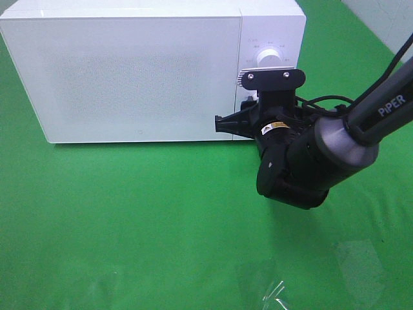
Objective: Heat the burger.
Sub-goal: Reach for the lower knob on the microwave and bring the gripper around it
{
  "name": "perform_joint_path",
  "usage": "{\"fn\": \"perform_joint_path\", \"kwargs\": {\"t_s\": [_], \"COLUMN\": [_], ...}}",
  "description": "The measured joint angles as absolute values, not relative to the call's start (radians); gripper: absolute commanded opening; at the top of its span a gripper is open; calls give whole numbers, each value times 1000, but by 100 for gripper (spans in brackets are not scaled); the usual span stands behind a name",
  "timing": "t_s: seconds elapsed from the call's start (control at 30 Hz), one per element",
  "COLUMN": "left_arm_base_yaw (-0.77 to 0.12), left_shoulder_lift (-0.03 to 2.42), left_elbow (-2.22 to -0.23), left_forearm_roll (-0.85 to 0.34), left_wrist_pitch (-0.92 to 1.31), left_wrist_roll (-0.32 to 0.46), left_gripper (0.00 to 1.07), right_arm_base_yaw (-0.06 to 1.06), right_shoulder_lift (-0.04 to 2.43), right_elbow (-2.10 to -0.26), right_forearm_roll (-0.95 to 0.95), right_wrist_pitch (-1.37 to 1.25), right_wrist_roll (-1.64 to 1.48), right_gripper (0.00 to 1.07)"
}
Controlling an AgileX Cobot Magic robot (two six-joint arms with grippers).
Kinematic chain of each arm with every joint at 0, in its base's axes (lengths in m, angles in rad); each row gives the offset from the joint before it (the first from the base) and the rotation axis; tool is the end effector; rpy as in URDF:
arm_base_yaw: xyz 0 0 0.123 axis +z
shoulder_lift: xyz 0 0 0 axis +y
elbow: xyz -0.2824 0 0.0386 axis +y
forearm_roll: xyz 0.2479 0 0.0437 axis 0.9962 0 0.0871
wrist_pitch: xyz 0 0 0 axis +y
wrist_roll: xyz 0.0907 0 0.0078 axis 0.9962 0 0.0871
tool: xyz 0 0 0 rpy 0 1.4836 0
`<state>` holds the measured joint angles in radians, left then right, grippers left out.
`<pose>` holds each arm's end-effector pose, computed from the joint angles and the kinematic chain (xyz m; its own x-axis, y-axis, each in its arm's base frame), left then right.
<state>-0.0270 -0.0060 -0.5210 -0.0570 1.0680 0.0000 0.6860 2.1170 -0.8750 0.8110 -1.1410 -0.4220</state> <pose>-0.0088 -0.0043 0.2824 -0.4394 -0.0156 -0.8981 0.0598 0.9971 -0.0466 0.3232 0.1871 0.1120 -0.1320 -0.1165 -0.9844 0.0249 0.9924 -0.1208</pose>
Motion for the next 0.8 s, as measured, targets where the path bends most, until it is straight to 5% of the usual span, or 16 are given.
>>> {"fn": "perform_joint_path", "kwargs": {"t_s": [0.03,0.53,0.8], "left_arm_base_yaw": [-27,-27,-27], "left_shoulder_lift": [-6,-6,-6], "left_elbow": [-521,-521,-521], "left_forearm_roll": [-57,-57,-57], "left_wrist_pitch": [1068,1068,1068], "left_wrist_roll": [0,0,0], "left_gripper": [98,98,98], "right_arm_base_yaw": [686,681,670], "right_shoulder_lift": [2117,2117,2118], "right_elbow": [-874,-863,-844], "right_forearm_roll": [809,764,697], "right_wrist_pitch": [-1144,-1154,-1172], "right_wrist_roll": [-422,-338,147], "right_gripper": [0,0,0]}}
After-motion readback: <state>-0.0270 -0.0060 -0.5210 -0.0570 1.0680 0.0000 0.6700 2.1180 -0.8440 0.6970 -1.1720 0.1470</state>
